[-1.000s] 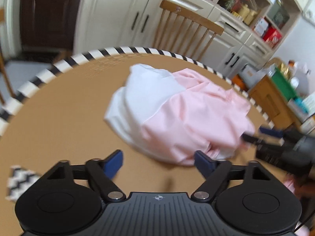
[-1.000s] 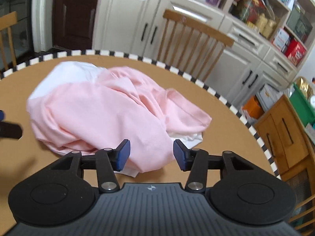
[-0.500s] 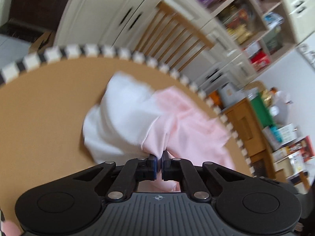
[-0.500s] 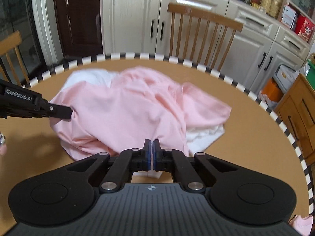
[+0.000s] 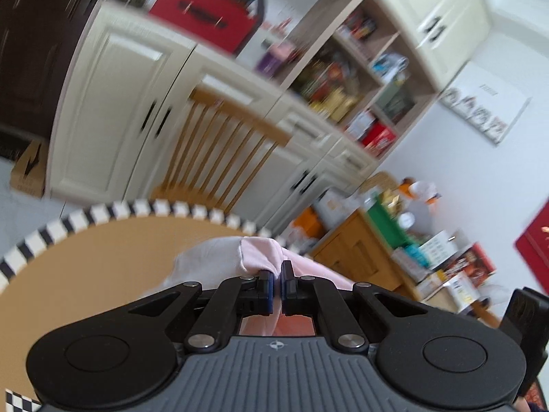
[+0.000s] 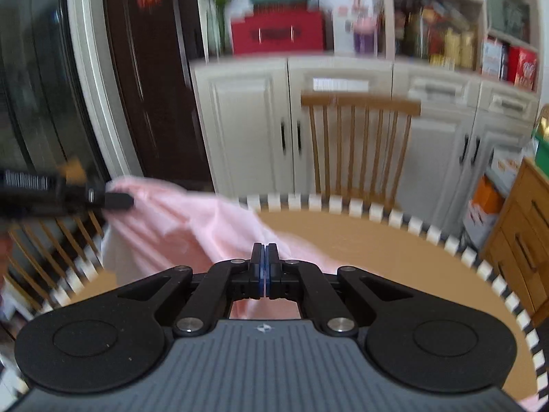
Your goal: Fold clothes
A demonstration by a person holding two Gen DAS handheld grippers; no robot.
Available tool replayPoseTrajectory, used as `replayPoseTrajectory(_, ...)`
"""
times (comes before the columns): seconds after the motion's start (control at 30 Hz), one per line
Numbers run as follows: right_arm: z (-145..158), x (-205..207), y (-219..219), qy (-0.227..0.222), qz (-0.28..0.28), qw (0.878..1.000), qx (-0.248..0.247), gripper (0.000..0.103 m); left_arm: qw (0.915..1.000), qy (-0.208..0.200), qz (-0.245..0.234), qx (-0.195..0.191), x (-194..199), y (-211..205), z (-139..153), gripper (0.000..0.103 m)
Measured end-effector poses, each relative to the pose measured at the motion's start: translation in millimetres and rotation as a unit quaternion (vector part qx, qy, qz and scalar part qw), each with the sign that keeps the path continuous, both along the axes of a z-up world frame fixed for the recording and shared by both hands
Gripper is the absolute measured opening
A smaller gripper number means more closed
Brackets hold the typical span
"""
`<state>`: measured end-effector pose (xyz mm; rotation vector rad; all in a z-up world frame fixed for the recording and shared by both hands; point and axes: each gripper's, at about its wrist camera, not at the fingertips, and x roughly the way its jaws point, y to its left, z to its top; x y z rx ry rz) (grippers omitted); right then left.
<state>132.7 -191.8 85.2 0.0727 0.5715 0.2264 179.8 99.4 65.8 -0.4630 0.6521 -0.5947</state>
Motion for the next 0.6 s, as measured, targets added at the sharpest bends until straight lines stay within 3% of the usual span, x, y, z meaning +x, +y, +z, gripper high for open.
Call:
replayPoseTrajectory(0.1, 52.2, -22.2, -11.4, -0.056, 0.009, 0.998, -0.020, 0.001, 0.9990, -0.045, 0.004, -0.008, -32.1, 7.0, 51.0, 0.004)
replayPoseTrajectory(0.2, 86.1, -37.0, -22.7, -0.076, 0.013, 0.997, -0.026, 0.001, 0.9976, -0.065, -0.005, -0.022, -61.7, 7.5, 97.7, 0.004)
replayPoseTrajectory(0.3, 100.8, -44.9, -32.2, -0.078, 0.013, 0.996, -0.044, 0.001, 0.9966, -0.074, -0.015, -0.033, -94.7, 0.4, 136.3, 0.004)
replayPoseTrajectory(0.37, 96.8, -45.8, -36.6, -0.072, 0.005, 0.996, -0.056, 0.001, 0.9961, -0.060, -0.035, -0.055, -112.6, -7.0, 151.5, 0.004)
replayPoseTrajectory(0.43, 88.9, -44.4, -40.1, -0.060, -0.001, 0.996, -0.065, 0.001, 0.9961, -0.024, -0.048, -0.070, -121.1, -18.9, 153.1, 0.004)
replayPoseTrajectory(0.5, 62.7, -32.3, -39.2, -0.023, -0.004, 0.998, -0.066, 0.001, 0.9970, 0.015, -0.041, -0.063, -119.4, -29.5, 137.6, 0.004)
replayPoseTrajectory(0.6, 0.6, -13.9, -31.3, 0.046, -0.008, 0.995, -0.088, 0.001, 0.9978, 0.063, -0.023, -0.004, -97.4, -50.4, 79.3, 0.004)
